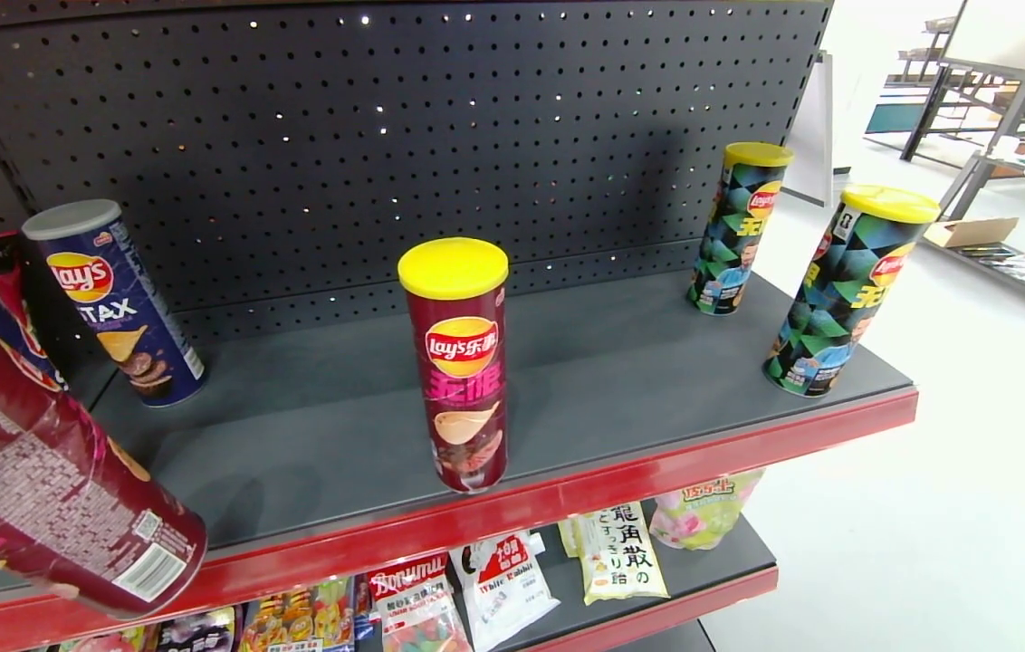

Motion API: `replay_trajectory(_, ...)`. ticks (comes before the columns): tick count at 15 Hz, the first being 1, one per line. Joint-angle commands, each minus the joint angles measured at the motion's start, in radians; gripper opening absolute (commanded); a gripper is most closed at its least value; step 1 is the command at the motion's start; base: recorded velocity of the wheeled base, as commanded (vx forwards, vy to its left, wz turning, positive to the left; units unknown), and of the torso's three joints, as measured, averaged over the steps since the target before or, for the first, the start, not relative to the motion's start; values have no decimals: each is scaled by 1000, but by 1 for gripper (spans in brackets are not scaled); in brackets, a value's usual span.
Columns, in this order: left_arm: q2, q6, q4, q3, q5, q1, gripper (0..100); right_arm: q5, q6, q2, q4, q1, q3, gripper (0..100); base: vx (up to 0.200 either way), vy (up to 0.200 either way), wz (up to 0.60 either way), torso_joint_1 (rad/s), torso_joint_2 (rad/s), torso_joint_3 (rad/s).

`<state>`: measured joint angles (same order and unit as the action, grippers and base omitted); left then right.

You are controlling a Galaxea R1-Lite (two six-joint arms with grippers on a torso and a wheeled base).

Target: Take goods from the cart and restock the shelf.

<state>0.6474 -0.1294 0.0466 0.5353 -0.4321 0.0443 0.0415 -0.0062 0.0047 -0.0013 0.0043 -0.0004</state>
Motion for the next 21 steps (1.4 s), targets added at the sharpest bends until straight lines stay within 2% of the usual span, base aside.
replay_trajectory(1, -9, 1, -1, -8, -11, 0, 0, -2, 11, -2, 0, 0, 0, 100, 0, 0, 0, 0, 0, 0)
replay_trajectory(7, 35, -3, 4, -20, -65, 0, 0, -2, 11, -2, 0, 0, 0, 100, 0, 0, 0, 0, 0, 0)
replay_trajectory(9, 115, -21, 12, -18, -71, 0, 0, -2, 11, -2, 0, 0, 0, 100, 0, 0, 0, 0, 0, 0)
replay_trajectory(10, 167, -47, 42, -18, -71, -1, 0, -2, 11, -2, 0, 0, 0, 100, 0, 0, 0, 0, 0, 0)
replay_trajectory(11, 224, -61, 96, -18, -71, -20, 0, -2, 11, -2, 0, 0, 0, 100, 0, 0, 0, 0, 0, 0)
replay_trajectory(14, 399, -61, 289, 11, -54, -118, 0, -2, 11, -2, 0, 0, 0, 100, 0, 0, 0, 0, 0, 0)
replay_trajectory(15, 431, -61, 311, 29, -48, -132, 0, -2, 11, -2, 0, 0, 0, 100, 0, 0, 0, 0, 0, 0)
replay_trajectory(16, 508, -59, 335, 91, -36, -158, 0, -2, 11, -2, 0, 0, 0, 100, 0, 0, 0, 0, 0, 0)
replay_trajectory(17, 541, -58, 340, 120, -37, -161, 0, -2, 11, -2, 0, 0, 0, 100, 0, 0, 0, 0, 0, 0)
replay_trajectory(19, 633, -55, 343, 181, -33, -207, 0, -2, 11, -2, 0, 0, 0, 100, 0, 0, 0, 0, 0, 0)
replay_trajectory(21, 733, -53, 415, 235, -25, -234, 0, -2, 11, -2, 0, 0, 0, 100, 0, 0, 0, 0, 0, 0)
